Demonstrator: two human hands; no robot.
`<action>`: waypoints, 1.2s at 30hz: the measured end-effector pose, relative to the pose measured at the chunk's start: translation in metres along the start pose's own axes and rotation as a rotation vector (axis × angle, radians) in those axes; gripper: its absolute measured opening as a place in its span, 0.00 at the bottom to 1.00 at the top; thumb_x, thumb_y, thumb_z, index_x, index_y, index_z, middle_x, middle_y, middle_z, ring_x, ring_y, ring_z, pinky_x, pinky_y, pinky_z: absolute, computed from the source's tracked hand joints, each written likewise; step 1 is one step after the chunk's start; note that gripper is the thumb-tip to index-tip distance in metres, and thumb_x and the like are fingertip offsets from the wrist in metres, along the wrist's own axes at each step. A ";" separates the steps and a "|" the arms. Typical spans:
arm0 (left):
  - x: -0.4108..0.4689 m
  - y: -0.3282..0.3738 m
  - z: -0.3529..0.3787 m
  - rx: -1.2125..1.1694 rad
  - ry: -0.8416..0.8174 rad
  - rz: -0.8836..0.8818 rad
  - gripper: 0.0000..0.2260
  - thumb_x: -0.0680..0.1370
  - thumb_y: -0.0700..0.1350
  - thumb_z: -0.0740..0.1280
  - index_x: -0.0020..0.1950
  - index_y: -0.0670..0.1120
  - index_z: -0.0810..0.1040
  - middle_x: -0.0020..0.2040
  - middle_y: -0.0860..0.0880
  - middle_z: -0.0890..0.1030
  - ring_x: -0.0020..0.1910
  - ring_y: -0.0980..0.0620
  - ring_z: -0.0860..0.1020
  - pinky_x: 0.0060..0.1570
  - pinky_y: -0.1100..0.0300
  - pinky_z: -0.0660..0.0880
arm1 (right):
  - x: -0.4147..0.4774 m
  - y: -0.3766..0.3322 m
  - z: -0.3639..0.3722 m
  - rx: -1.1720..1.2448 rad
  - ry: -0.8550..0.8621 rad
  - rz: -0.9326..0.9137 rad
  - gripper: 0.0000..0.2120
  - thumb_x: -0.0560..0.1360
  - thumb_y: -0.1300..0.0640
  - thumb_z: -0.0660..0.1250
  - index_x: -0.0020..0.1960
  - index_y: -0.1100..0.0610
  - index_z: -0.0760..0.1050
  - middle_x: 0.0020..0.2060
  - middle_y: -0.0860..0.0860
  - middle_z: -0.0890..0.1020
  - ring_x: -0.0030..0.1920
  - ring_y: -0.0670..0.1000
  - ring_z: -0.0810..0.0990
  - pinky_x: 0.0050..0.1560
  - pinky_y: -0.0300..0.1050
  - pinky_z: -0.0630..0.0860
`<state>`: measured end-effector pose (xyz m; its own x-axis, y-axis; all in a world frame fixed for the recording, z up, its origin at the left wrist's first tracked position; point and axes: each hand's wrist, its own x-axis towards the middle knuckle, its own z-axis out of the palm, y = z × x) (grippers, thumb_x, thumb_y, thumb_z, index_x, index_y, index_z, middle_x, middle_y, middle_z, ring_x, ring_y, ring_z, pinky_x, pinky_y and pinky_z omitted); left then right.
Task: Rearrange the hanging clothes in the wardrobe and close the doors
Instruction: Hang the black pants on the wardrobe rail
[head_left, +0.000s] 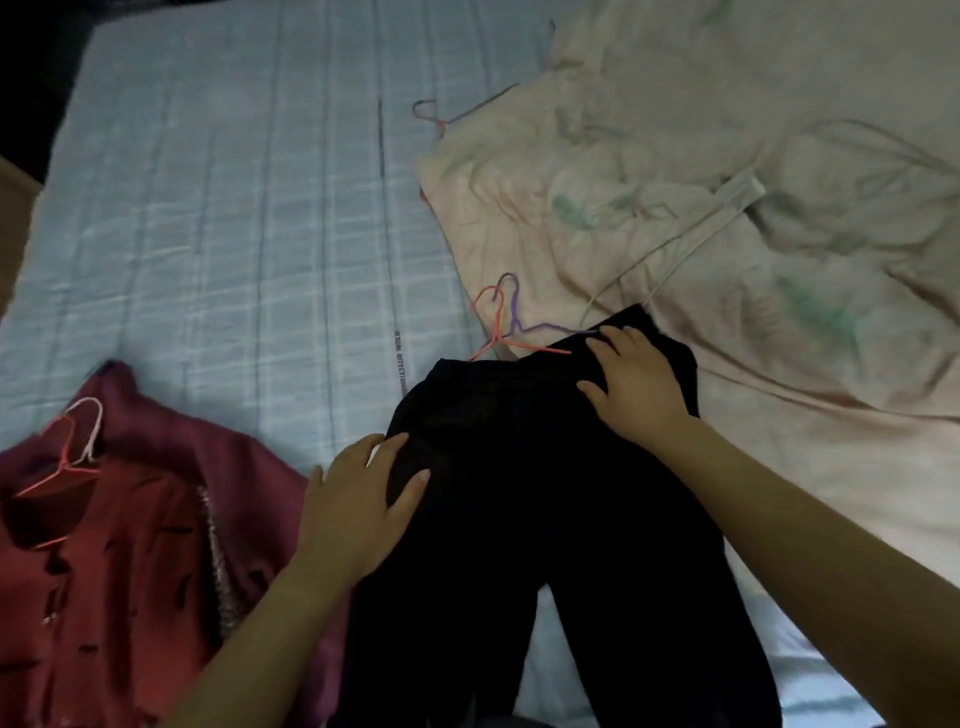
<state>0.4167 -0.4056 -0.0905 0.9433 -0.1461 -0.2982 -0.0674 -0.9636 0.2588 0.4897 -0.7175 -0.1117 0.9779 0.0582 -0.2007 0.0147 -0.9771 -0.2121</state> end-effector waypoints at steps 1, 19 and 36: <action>0.007 0.003 0.003 -0.004 -0.005 -0.014 0.31 0.74 0.68 0.46 0.69 0.53 0.69 0.66 0.51 0.73 0.66 0.50 0.71 0.61 0.40 0.70 | 0.010 0.005 0.003 -0.009 -0.017 0.004 0.27 0.75 0.50 0.66 0.70 0.61 0.66 0.69 0.59 0.67 0.69 0.61 0.64 0.65 0.61 0.66; 0.068 0.037 0.019 -0.069 -0.070 0.017 0.34 0.72 0.68 0.45 0.71 0.52 0.67 0.69 0.51 0.70 0.68 0.50 0.68 0.66 0.39 0.64 | 0.015 0.007 0.031 0.187 -0.007 0.137 0.20 0.77 0.50 0.63 0.67 0.55 0.66 0.56 0.57 0.73 0.48 0.56 0.77 0.42 0.47 0.74; -0.002 0.023 -0.024 -0.224 0.262 0.049 0.29 0.76 0.62 0.54 0.75 0.51 0.60 0.73 0.43 0.64 0.72 0.44 0.62 0.69 0.46 0.61 | -0.134 -0.022 -0.052 0.498 0.528 -0.079 0.14 0.73 0.51 0.60 0.52 0.53 0.79 0.45 0.39 0.79 0.48 0.41 0.76 0.46 0.24 0.67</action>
<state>0.4214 -0.4224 -0.0619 0.9941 -0.1004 -0.0417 -0.0691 -0.8797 0.4705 0.3689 -0.7141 -0.0297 0.9499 -0.1046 0.2946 0.1156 -0.7582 -0.6417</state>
